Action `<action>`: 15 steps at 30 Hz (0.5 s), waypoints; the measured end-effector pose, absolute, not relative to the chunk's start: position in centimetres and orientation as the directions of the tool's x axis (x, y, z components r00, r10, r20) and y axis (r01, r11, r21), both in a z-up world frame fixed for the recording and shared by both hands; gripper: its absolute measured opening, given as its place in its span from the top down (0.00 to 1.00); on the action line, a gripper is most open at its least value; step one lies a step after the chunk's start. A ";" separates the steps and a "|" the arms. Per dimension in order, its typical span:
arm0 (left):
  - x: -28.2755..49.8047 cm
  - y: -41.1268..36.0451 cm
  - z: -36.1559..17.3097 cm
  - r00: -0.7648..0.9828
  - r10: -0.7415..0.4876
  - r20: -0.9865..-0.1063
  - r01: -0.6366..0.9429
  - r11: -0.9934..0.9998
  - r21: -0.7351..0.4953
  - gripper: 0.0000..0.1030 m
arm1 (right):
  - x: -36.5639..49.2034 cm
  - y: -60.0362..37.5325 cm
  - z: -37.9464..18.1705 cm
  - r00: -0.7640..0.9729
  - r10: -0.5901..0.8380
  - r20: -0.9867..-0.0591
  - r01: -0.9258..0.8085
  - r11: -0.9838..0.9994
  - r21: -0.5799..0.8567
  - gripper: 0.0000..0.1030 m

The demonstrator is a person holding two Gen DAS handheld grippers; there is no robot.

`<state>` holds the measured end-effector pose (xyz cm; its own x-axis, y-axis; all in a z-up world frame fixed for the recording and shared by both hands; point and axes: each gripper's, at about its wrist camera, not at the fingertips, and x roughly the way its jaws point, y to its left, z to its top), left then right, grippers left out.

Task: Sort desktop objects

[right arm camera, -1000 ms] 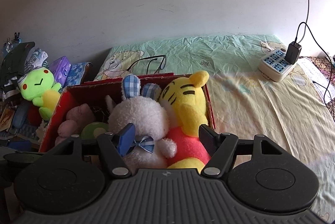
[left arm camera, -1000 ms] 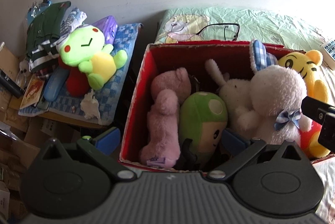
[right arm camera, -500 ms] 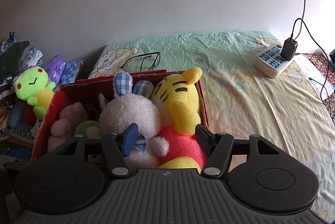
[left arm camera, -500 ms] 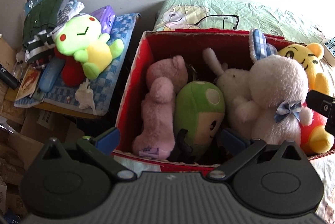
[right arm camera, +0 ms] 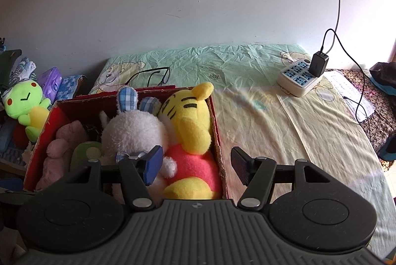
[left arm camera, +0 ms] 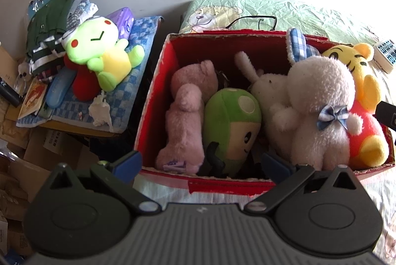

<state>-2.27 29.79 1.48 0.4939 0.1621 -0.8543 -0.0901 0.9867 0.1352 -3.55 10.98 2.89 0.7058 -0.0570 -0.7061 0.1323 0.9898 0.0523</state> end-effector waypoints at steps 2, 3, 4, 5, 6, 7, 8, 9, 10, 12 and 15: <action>-2.7 29.7 1.5 0.497 0.163 -0.852 -0.088 0.987 0.137 0.00 | -4.1 10.9 2.8 0.703 -0.064 -0.708 0.142 0.989 0.051 0.38; -3.0 29.7 1.5 0.501 0.166 -0.849 -0.088 0.986 0.142 0.00 | -4.3 11.0 2.7 0.701 -0.066 -0.710 0.144 0.988 0.050 0.38; -3.3 29.6 1.6 0.507 0.171 -0.845 -0.086 0.985 0.147 0.00 | -4.6 11.0 2.6 0.699 -0.065 -0.712 0.144 0.988 0.051 0.38; -3.6 29.6 1.7 0.513 0.174 -0.841 -0.084 0.985 0.153 0.00 | -4.9 11.1 2.5 0.697 -0.064 -0.714 0.144 0.988 0.052 0.38; -3.9 29.5 1.7 0.518 0.177 -0.837 -0.081 0.984 0.158 0.00 | -5.2 11.1 2.5 0.696 -0.065 -0.715 0.145 0.988 0.050 0.38; -4.1 29.5 1.7 0.520 0.176 -0.836 -0.078 0.984 0.159 0.00 | -5.5 11.2 2.4 0.694 -0.069 -0.716 0.146 0.988 0.046 0.38; -4.3 29.4 1.7 0.519 0.173 -0.837 -0.075 0.985 0.157 0.00 | -5.8 11.3 2.3 0.693 -0.072 -0.717 0.146 0.988 0.042 0.38; -4.5 29.4 1.7 0.517 0.169 -0.839 -0.073 0.985 0.154 0.00 | -6.0 11.3 2.2 0.691 -0.073 -0.720 0.148 0.988 0.042 0.38; -4.7 29.4 1.6 0.515 0.167 -0.841 -0.070 0.986 0.153 0.00 | -6.2 11.3 2.1 0.688 -0.071 -0.722 0.151 0.987 0.047 0.38; -5.1 29.5 1.4 0.509 0.172 -0.843 -0.070 0.985 0.159 0.00 | -6.6 11.2 1.9 0.687 -0.069 -0.724 0.158 0.986 0.056 0.37; -5.8 29.7 1.2 0.495 0.182 -0.850 -0.083 0.983 0.162 0.00 | -6.9 11.2 1.7 0.678 -0.056 -0.733 0.151 0.986 0.064 0.37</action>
<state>-5.77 29.67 1.20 0.4948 0.1818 -0.8498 -0.0825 0.9833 0.1623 -6.88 11.22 1.68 0.6784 -0.0560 -0.7325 0.1509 0.9864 0.0644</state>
